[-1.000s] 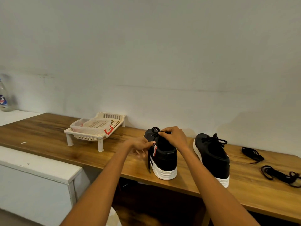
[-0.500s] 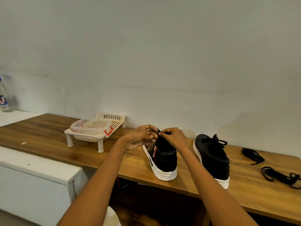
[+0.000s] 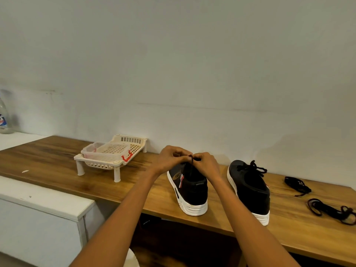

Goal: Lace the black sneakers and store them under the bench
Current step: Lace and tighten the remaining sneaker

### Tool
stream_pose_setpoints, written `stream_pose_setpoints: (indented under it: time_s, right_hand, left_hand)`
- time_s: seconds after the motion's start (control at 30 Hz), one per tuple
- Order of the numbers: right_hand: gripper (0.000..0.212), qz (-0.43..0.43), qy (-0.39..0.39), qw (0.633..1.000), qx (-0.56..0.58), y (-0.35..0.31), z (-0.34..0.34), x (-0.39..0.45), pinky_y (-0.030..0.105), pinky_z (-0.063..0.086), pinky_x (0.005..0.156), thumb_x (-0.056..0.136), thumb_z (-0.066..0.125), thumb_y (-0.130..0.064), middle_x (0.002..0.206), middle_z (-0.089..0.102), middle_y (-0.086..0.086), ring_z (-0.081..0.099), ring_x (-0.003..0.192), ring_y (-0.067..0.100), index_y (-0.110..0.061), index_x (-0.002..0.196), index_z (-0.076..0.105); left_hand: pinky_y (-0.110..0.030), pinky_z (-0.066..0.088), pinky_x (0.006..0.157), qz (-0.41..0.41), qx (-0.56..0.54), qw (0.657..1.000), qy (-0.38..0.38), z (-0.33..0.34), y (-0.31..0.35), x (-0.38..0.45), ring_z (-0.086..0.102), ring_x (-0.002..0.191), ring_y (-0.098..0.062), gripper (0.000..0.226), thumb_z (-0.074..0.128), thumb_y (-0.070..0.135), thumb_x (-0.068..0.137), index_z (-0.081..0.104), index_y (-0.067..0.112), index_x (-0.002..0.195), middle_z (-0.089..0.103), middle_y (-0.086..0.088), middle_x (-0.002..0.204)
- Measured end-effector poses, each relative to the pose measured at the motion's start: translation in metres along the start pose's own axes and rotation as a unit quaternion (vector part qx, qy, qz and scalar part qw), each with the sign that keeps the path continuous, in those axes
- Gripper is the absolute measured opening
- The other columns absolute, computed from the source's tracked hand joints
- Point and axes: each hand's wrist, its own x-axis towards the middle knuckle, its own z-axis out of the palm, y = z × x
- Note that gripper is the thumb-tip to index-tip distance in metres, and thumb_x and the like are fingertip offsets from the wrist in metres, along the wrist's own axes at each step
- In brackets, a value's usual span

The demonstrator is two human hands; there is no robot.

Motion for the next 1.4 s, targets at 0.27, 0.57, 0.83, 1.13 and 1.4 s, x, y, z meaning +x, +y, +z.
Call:
stream_pose_setpoints:
  time_s: [0.27,0.57,0.83,1.13,1.4]
  right_hand:
    - [0.029,0.001,0.007,1.0,0.017,-0.003,-0.003,-0.004,0.016,0.039,0.056,0.089,0.059,-0.04,0.099,0.072,0.003,0.065,0.09,0.019,-0.019,0.104,0.073]
    - [0.025,-0.021,-0.042,0.998,0.047,0.006,-0.003,0.003,0.033,0.053,0.08,0.091,0.056,-0.036,0.103,0.072,-0.002,0.064,0.094,0.013,-0.024,0.104,0.073]
    - [0.022,-0.033,-0.079,0.991,0.099,0.012,-0.005,0.005,0.034,0.053,0.08,0.094,0.054,-0.031,0.097,0.07,-0.001,0.063,0.09,0.013,-0.022,0.098,0.072]
    - [0.024,-0.046,-0.023,0.998,-0.026,0.0,-0.007,0.0,0.027,0.051,0.073,0.09,0.055,-0.031,0.098,0.071,0.001,0.064,0.087,0.014,-0.02,0.105,0.071]
    - [0.012,-0.024,0.052,0.998,-0.036,-0.004,-0.003,-0.005,0.013,0.036,0.055,0.089,0.059,-0.03,0.094,0.068,-0.003,0.061,0.081,0.013,-0.021,0.096,0.063]
  left_hand:
    - [-0.017,0.051,0.069,0.007,-0.055,0.998,-0.029,0.005,0.01,0.004,0.063,0.062,-0.008,0.015,0.069,0.01,0.083,0.072,0.003,0.096,0.07,-0.002,0.071]
    - [-0.015,0.044,0.072,0.015,0.186,0.982,-0.04,0.002,-0.016,0.028,0.058,0.077,-0.002,0.01,0.074,0.016,0.079,0.074,0.014,0.088,0.065,0.006,0.082]
    - [-0.021,0.042,0.088,0.024,0.255,0.966,-0.023,0.013,-0.028,0.041,0.054,0.102,-0.014,0.038,0.067,0.013,0.085,0.062,0.017,0.122,0.057,-0.004,0.112]
    - [-0.037,0.021,0.097,0.009,0.466,0.885,-0.001,0.013,-0.009,0.04,0.054,0.109,-0.01,0.025,0.052,0.038,0.092,0.068,0.037,0.111,0.068,0.011,0.111]
    - [-0.032,0.05,0.092,-0.17,0.074,0.983,0.002,0.005,-0.021,0.045,0.064,0.101,-0.02,0.023,0.068,0.021,0.086,0.073,0.004,0.1,0.071,-0.011,0.105]
